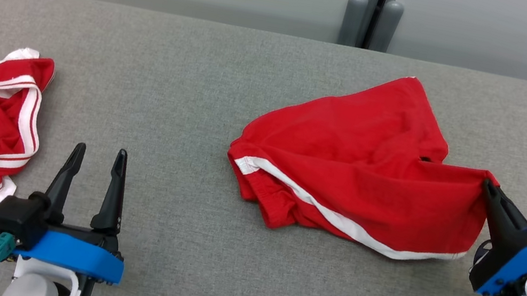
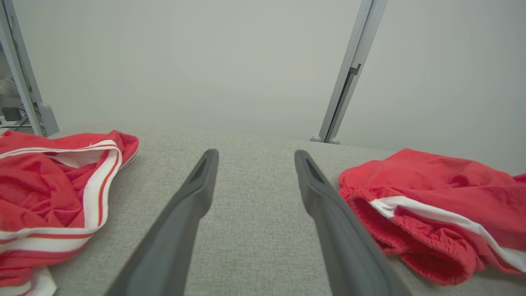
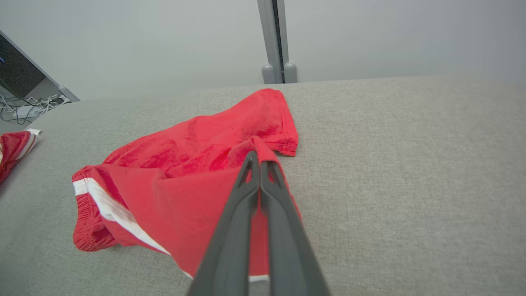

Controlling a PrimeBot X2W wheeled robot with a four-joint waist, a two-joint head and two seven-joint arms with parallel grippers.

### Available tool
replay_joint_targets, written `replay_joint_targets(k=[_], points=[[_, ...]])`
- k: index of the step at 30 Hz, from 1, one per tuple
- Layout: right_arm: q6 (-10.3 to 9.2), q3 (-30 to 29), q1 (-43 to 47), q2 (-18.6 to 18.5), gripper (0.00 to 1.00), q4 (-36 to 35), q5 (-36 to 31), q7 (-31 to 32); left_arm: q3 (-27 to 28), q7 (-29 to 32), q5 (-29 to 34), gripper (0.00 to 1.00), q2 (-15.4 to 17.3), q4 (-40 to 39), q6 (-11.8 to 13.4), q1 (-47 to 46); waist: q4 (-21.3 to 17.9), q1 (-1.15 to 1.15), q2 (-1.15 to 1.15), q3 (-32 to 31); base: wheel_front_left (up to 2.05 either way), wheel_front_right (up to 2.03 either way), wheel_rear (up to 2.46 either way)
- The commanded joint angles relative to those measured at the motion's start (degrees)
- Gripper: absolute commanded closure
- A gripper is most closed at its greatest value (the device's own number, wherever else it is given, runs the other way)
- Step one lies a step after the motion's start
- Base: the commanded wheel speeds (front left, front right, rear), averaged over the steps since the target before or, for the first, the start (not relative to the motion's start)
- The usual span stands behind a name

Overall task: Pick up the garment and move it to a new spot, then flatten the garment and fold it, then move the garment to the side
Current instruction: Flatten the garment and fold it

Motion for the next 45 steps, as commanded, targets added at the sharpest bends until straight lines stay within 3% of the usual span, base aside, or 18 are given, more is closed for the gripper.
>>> replay_joint_targets(k=[1, 7, 14, 15, 16, 17, 22, 27, 33, 45], points=[[0.03, -0.47, -1.65, 0.08, 1.00, 1.57, -0.70, 0.31, -0.23, -0.27, 0.02, 0.00, -0.06, -0.29, -0.34, -1.16, 0.44, 0.00, 0.00, 0.66, 0.00, 0.00, 0.00], [0.03, -2.54, -11.75, -1.21, 1.00, 16.67, -2.74, -2.66, -1.45, -0.27, 0.47, 0.00, 0.11, -0.39, -0.37, -2.98, 2.30, 0.00, 0.00, 3.38, 0.00, 0.00, 0.00], [0.03, -4.54, -21.83, -2.56, 1.00, 32.22, -5.14, -11.80, -3.44, -0.27, 0.39, 0.00, 0.03, -0.26, -0.41, -4.23, 4.68, 0.00, 0.00, 4.80, 0.00, 0.00, 0.00], [0.03, -4.76, -23.07, -2.72, 0.95, 33.87, -5.34, -13.56, -3.62, -0.27, 0.29, 0.00, 0.07, -0.20, -0.41, -4.25, 4.82, 0.00, 0.00, 4.84, 0.00, 0.00, 0.00], [0.03, -5.02, -24.02, -2.83, 0.55, 35.59, -5.66, -15.07, -3.78, -0.27, 0.21, 0.00, 0.09, -0.13, -0.41, -4.21, 4.94, 0.00, 0.00, 4.84, 0.00, 0.00, 0.00], [0.03, -5.38, -24.66, -2.93, 0.00, 37.31, -6.03, -16.52, -3.90, -0.27, 0.15, 0.00, 0.14, -0.03, -0.41, -4.13, 5.03, 0.00, 0.00, 4.79, 0.00, 0.00, 0.00], [0.03, -4.80, -26.13, -2.80, 0.00, 44.04, -6.32, -21.24, -4.01, -0.27, -0.15, 0.00, 0.11, 0.82, -0.41, -3.24, 4.73, 0.00, 0.00, 3.21, 0.00, 0.00, 0.00], [0.03, -2.49, -22.46, -3.35, 0.00, 44.42, -5.36, -25.77, -2.86, -0.27, -0.39, 0.00, 0.25, 1.37, -0.41, -1.74, 2.99, 0.00, 0.00, 0.27, 0.00, 0.00, 0.00], [0.03, 0.63, -14.09, -2.80, 0.00, 37.60, -3.97, -30.97, -0.46, -0.27, -0.33, 0.00, 0.38, 1.61, -0.14, 0.56, -0.09, 0.00, 0.00, -2.82, 0.00, 0.00, 0.00], [0.03, 1.76, 3.77, -0.36, 0.00, 21.22, -11.05, -37.40, 2.33, -0.27, 0.27, 0.00, -0.02, 1.75, 0.06, 3.19, -3.61, 0.00, 0.00, -6.41, 0.00, 0.00, 0.00]])
